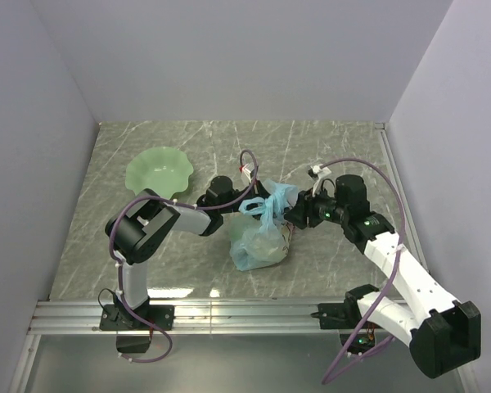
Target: Place the fake fruits into the plastic bag and tie a complex knot
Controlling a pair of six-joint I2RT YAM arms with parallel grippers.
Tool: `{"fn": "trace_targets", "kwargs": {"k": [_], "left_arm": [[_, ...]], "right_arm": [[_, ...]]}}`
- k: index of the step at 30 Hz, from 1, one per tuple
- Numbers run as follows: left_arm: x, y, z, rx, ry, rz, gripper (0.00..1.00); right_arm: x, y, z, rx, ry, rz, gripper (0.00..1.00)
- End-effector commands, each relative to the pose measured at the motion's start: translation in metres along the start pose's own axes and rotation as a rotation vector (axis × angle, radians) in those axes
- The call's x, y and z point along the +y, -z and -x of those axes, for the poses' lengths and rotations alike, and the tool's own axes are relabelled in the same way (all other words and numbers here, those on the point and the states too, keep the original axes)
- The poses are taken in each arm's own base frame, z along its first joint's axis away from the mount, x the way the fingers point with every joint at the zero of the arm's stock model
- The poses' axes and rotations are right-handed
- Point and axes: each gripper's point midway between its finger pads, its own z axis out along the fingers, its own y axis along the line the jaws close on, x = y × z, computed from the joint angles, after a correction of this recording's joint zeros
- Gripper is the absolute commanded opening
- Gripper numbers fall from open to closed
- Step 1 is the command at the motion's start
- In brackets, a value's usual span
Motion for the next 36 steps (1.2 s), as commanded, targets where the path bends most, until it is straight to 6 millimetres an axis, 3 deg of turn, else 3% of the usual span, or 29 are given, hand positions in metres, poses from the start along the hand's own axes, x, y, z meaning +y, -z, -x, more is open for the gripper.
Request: {"fn": "trace_targets", "kwargs": {"k": [1, 12, 18, 19, 21, 22, 25, 33, 34, 36], "left_arm": [[-0.035, -0.001, 0.001, -0.004, -0.059, -0.095, 0.00], [-0.037, -0.001, 0.002, -0.012, -0.053, -0.109, 0.00], [-0.036, 0.001, 0.002, -0.020, -0.035, -0.111, 0.00], [-0.036, 0.001, 0.001, -0.018, -0.030, -0.113, 0.00], [-0.037, 0.001, 0.002, -0.018, -0.028, -0.116, 0.00], [-0.036, 0.001, 0.001, -0.015, -0.026, -0.116, 0.00], [-0.038, 0.003, 0.001, -0.014, -0.031, -0.117, 0.00], [-0.032, 0.008, 0.005, -0.035, -0.046, -0.094, 0.01], [-0.030, 0.008, 0.005, -0.032, -0.045, -0.086, 0.03], [-0.030, 0.008, 0.005, -0.027, -0.046, -0.082, 0.19]], "right_arm": [[-0.004, -0.004, 0.010, -0.041, 0.045, -0.022, 0.52], [-0.007, -0.023, 0.007, -0.039, -0.017, -0.037, 0.51], [-0.011, -0.021, 0.004, -0.055, -0.008, -0.054, 0.49], [-0.011, -0.021, 0.005, -0.061, -0.002, -0.057, 0.47], [-0.013, -0.020, 0.006, -0.075, 0.007, -0.065, 0.35], [-0.013, -0.020, 0.007, -0.079, 0.016, -0.068, 0.21], [-0.013, -0.018, 0.009, -0.087, 0.035, -0.074, 0.00], [-0.004, -0.008, 0.008, -0.090, 0.082, -0.038, 0.00], [-0.005, -0.007, 0.009, -0.098, 0.087, -0.039, 0.00], [-0.004, -0.003, 0.010, -0.119, 0.108, -0.035, 0.00]]}}
